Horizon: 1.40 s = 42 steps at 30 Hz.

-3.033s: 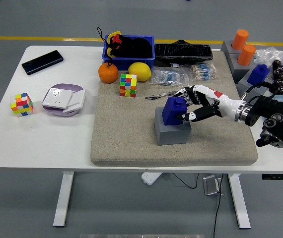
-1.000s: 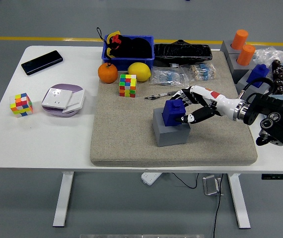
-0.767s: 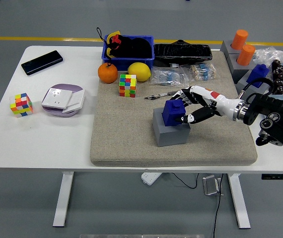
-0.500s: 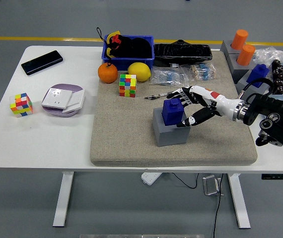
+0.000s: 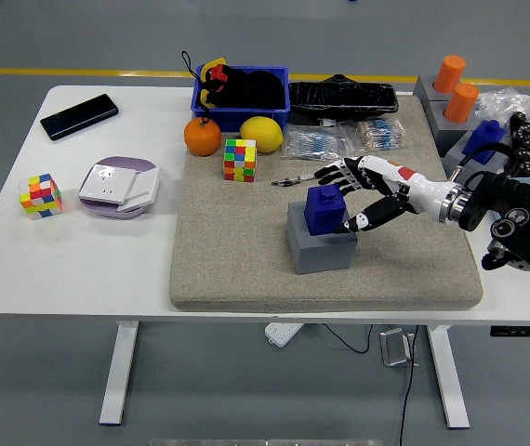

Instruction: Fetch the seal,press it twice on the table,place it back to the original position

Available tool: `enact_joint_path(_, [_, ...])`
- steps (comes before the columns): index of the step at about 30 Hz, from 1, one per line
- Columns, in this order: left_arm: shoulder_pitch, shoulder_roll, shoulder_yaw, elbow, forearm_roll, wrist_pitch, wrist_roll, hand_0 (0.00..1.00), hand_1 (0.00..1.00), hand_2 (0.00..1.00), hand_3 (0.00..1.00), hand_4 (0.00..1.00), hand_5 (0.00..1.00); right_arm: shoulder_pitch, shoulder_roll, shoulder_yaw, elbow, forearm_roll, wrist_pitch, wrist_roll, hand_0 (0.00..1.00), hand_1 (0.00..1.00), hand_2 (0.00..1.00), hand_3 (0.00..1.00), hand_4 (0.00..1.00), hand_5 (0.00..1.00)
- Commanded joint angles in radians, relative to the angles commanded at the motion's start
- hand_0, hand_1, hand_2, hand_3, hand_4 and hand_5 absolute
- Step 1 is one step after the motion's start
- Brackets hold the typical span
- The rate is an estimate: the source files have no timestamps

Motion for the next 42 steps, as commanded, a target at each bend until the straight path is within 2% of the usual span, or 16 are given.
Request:
enact_joint_path(12, [0.002, -0.001, -0.006, -0.001, 0.000, -0.001, 0.000, 0.722, 0.696, 0.684, 0.759, 0.697, 0.290, -0.008, -0.028, 0.075, 0.021, -0.012, 0.021, -0.018, 0.769, 0.775, 0.790, 0.797, 0.998, 0.035])
enact_joint_path(17, [0.001, 0.004, 0.001, 0.000, -0.005, 0.000, 0.000, 0.723, 0.695, 0.684, 0.758, 0.698, 0.291, -0.044, -0.061, 0.137, 0.019, -0.011, 0.036, -0.037, 0.775, 0.783, 0.796, 0.797, 0.998, 0.068])
enact_joint_path(20, [0.000, 0.008, 0.006, 0.001, -0.009, 0.000, 0.000, 0.723, 0.695, 0.684, 0.758, 0.698, 0.291, -0.088, -0.089, 0.201, 0.023, 0.005, 0.062, -0.068, 0.775, 0.783, 0.796, 0.797, 0.998, 0.068])
enact_joint_path(21, [-0.001, 0.010, 0.008, 0.001, -0.010, 0.000, 0.000, 0.722, 0.696, 0.684, 0.758, 0.698, 0.292, -0.107, -0.100, 0.227, 0.028, 0.004, 0.070, -0.078, 0.875, 0.855, 0.849, 0.835, 0.998, 0.255])
enact_joint_path(26, [0.001, 0.013, 0.012, 0.001, -0.012, 0.000, -0.001, 0.722, 0.696, 0.684, 0.758, 0.698, 0.292, -0.207, -0.153, 0.352, 0.071, -0.020, 0.096, -0.118, 0.875, 0.855, 0.849, 0.835, 0.998, 0.255])
enact_joint_path(27, [0.001, 0.013, 0.013, 0.001, -0.011, 0.000, -0.001, 0.722, 0.696, 0.684, 0.759, 0.698, 0.292, -0.225, -0.161, 0.375, 0.076, -0.025, 0.098, -0.123, 0.906, 0.888, 0.881, 0.873, 0.998, 0.347])
enact_joint_path(31, [-0.001, 0.014, 0.008, 0.000, -0.004, 0.001, -0.003, 0.722, 0.696, 0.684, 0.759, 0.698, 0.292, -0.328, -0.192, 0.512, 0.102, -0.042, 0.097, -0.143, 0.906, 0.888, 0.881, 0.873, 0.998, 0.347])
enact_joint_path(32, [-0.001, 0.014, 0.009, 0.000, -0.004, 0.001, -0.003, 0.722, 0.696, 0.684, 0.759, 0.698, 0.292, -0.349, -0.194, 0.547, 0.106, -0.040, 0.097, -0.148, 0.906, 0.888, 0.881, 0.873, 0.998, 0.347])
enact_joint_path(33, [0.001, 0.013, 0.012, 0.001, -0.006, 0.001, -0.003, 0.723, 0.696, 0.684, 0.757, 0.699, 0.292, -0.381, -0.192, 0.590, 0.114, -0.048, 0.103, -0.159, 0.910, 0.893, 0.886, 0.877, 0.998, 0.487])
enact_joint_path(38, [0.001, 0.010, 0.010, 0.002, -0.003, 0.001, -0.002, 0.723, 0.696, 0.684, 0.757, 0.699, 0.292, -0.480, -0.178, 0.768, 0.144, -0.086, 0.105, -0.182, 0.910, 0.893, 0.886, 0.877, 0.998, 0.487])
enact_joint_path(39, [0.000, 0.010, 0.008, 0.001, -0.001, 0.001, -0.002, 0.724, 0.696, 0.684, 0.758, 0.699, 0.292, -0.492, -0.176, 0.796, 0.149, -0.091, 0.103, -0.184, 0.913, 0.896, 0.893, 0.877, 0.998, 0.636])
enact_joint_path(42, [-0.004, 0.009, 0.004, -0.001, 0.005, 0.001, -0.003, 0.724, 0.696, 0.684, 0.758, 0.699, 0.292, -0.531, -0.171, 0.877, 0.157, -0.117, 0.096, -0.186, 0.913, 0.896, 0.893, 0.877, 0.998, 0.636])
